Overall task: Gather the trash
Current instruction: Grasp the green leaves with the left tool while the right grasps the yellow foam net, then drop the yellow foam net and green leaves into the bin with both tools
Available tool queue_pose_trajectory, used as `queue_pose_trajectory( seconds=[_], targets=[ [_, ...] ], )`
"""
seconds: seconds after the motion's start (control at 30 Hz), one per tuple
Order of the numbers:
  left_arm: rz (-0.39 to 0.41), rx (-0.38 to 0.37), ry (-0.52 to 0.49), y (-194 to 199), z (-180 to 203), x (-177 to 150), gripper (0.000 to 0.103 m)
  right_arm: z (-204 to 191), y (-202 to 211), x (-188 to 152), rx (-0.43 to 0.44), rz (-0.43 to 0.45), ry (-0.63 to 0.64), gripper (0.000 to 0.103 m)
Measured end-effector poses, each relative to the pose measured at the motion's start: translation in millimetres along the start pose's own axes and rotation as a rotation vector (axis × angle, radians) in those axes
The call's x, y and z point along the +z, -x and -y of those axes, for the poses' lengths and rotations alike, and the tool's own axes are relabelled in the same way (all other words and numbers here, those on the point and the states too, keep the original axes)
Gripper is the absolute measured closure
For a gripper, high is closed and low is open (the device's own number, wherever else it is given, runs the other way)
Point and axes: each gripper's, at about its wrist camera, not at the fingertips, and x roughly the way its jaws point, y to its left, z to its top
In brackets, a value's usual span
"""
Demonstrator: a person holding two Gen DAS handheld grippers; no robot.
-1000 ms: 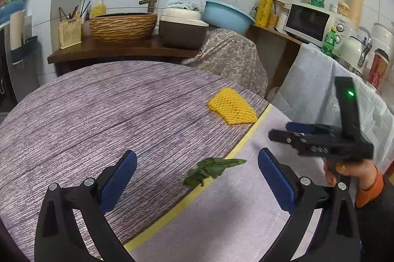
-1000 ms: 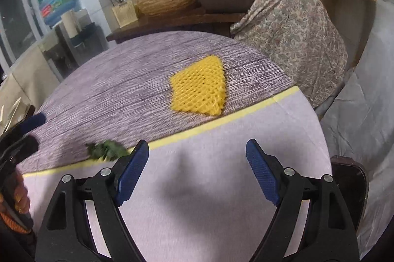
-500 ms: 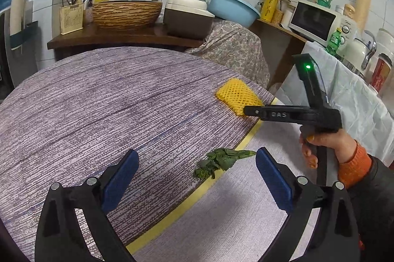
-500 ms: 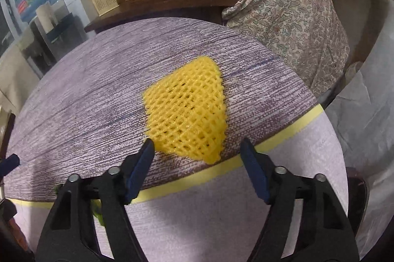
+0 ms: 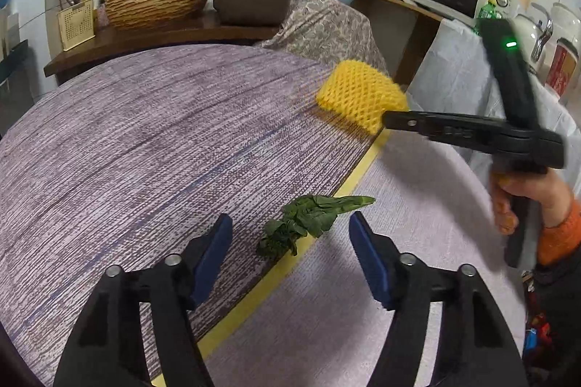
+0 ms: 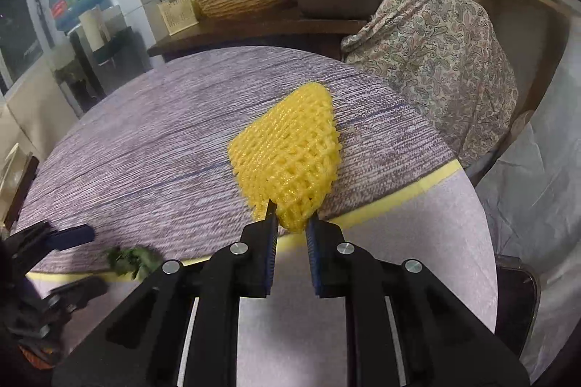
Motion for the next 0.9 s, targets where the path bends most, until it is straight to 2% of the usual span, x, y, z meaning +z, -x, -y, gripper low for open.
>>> queue_pose_trajectory(
  seconds=[0.1,0.13,0.2,0.27,0.37,0.6,0.7,0.8,0.9],
  targets=[
    [-0.054,-0.019,0.010,-12.9,1.3,-2.0,0.056,2.6,17.9,-10.2,0.030,0.019,-0.006,0.087],
    [-0.055,-0.026,0.016,-13.0,2.2,-2.1,0.064,3.4,22.4,-12.9,0.037,0.025,-0.009,0.087],
    [-0.050,-0.029,0.016,-11.6,3.1,-2.7,0.069,4.9,31.3,-19.0,0.048,0.033,-0.016,0.087],
    [-0.061,-0.027,0.008,-12.2,5.3,-3.5,0.084,7.0,40.3,-25.5,0.053,0.041,-0.019,0.087],
    [-0.066,0.007,-0.024,-11.1,10.8,-5.1,0.091,7.9,56.7,-36.7,0.059,0.060,-0.018,0.087],
    [0.002,0.000,-0.056,12.4,21.2,-3.7,0.094,6.0,109.9,-74.4,0.062,0.140,0.016,0.087],
    [0.033,-0.052,-0.033,25.1,25.3,-1.7,0.094,7.6,135.3,-93.1,0.066,0.175,0.021,0.087],
    [0.069,-0.048,-0.056,36.7,39.2,0.9,0.094,14.3,159.6,-114.2,0.073,0.204,0.010,0.087],
    [0.081,-0.081,-0.081,45.3,60.9,-0.1,0.094,23.7,174.8,-130.9,0.065,0.220,-0.013,0.087]
  ],
)
